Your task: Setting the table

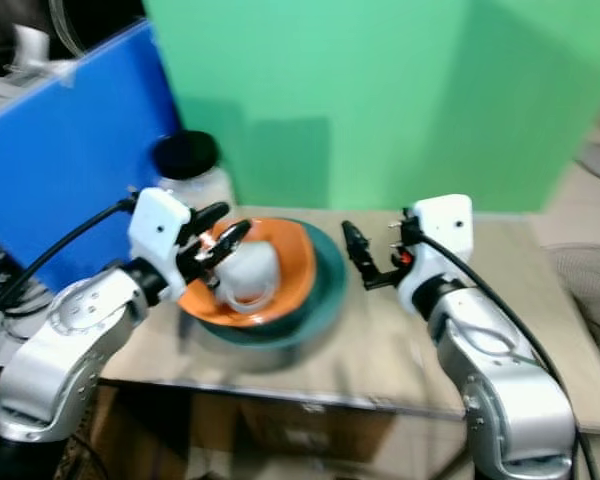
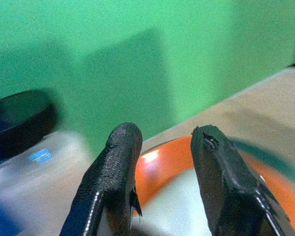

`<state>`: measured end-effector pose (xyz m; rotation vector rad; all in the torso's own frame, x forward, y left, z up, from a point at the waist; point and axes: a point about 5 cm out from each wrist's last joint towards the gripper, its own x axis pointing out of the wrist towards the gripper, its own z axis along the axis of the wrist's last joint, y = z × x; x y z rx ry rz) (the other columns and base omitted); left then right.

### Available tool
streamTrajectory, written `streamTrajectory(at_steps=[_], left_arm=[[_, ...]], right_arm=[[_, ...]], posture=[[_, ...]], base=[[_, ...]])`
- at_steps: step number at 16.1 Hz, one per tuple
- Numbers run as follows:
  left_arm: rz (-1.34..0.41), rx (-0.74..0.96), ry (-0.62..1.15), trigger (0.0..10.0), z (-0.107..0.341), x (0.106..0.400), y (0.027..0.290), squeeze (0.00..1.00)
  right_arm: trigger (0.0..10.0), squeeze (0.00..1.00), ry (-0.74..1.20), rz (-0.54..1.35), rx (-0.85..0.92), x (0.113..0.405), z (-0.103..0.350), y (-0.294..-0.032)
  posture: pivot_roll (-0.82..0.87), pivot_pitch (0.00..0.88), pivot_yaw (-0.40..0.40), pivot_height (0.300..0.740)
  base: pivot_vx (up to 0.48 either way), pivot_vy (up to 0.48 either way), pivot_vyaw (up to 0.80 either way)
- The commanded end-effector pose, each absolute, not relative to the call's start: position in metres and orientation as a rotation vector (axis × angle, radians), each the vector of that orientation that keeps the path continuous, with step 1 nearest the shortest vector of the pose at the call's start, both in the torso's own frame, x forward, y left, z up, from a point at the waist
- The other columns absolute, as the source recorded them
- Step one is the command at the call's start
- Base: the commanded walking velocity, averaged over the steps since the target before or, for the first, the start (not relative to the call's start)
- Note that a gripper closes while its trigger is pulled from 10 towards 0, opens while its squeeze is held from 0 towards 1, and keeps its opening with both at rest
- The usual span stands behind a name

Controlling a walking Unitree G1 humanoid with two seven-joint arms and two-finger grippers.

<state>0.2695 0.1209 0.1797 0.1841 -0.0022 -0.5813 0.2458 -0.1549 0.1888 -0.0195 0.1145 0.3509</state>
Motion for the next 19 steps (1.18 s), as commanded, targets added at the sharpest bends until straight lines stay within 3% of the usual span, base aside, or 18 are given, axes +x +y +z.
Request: streamTrajectory(at_steps=[1, 4, 5, 6, 9, 12, 13, 15, 19], left_arm=[[-0.549, 0.198, -0.003, 10.0, 0.182, 0.269, 0.127, 0.00], [-0.541, 0.180, 0.026, 10.0, 0.181, 0.261, 0.137, 0.00], [-0.575, 0.122, 0.062, 10.0, 0.180, 0.259, 0.139, 1.00], [-0.594, 0.106, 0.077, 10.0, 0.179, 0.260, 0.139, 1.00], [-0.662, 0.022, 0.133, 10.0, 0.176, 0.265, 0.132, 1.00], [-0.757, -0.092, 0.307, 10.0, 0.160, 0.267, 0.124, 1.00], [-0.765, -0.131, 0.335, 10.0, 0.158, 0.268, 0.123, 0.81], [-0.772, -0.304, 0.345, 10.0, 0.157, 0.280, 0.113, 0.00], [-0.863, -0.378, 0.394, 10.0, 0.155, 0.283, 0.101, 0.00]], right_arm=[[10.0, 0.00, 0.113, 0.385, -0.019, 0.246, 0.191, -0.150], [10.0, 0.00, 0.114, 0.425, -0.022, 0.247, 0.190, -0.148], [10.0, 0.87, 0.115, 0.460, -0.022, 0.247, 0.191, -0.147], [10.0, 1.00, 0.116, 0.485, -0.022, 0.247, 0.191, -0.146], [10.0, 1.00, 0.148, 0.537, -0.058, 0.251, 0.189, -0.146], [10.0, 1.00, 0.156, 0.556, -0.075, 0.253, 0.189, -0.147], [10.0, 1.00, 0.156, 0.558, -0.079, 0.253, 0.190, -0.148], [10.0, 1.00, 0.154, 0.573, -0.092, 0.251, 0.191, -0.149], [10.0, 1.00, 0.157, 0.578, -0.101, 0.249, 0.191, -0.149]], posture=[[0.06, 0.000, 0.046, 0.740], [0.07, 0.000, 0.034, 0.740], [0.07, 0.000, 0.032, 0.740], [0.07, 0.000, 0.032, 0.740], [0.08, 0.000, 0.024, 0.740], [0.07, 0.000, 0.028, 0.740], [0.06, 0.000, 0.028, 0.740], [0.05, 0.000, 0.033, 0.740], [0.03, 0.000, 0.047, 0.740]], base=[[0.000, 0.000, 0.00], [0.000, 0.000, 0.00], [0.000, 0.000, 0.00], [0.000, 0.000, 0.00], [0.000, 0.000, 0.00], [0.000, 0.000, 0.00], [0.000, 0.000, 0.00], [0.000, 0.000, 0.00], [0.000, 0.000, 0.00]])
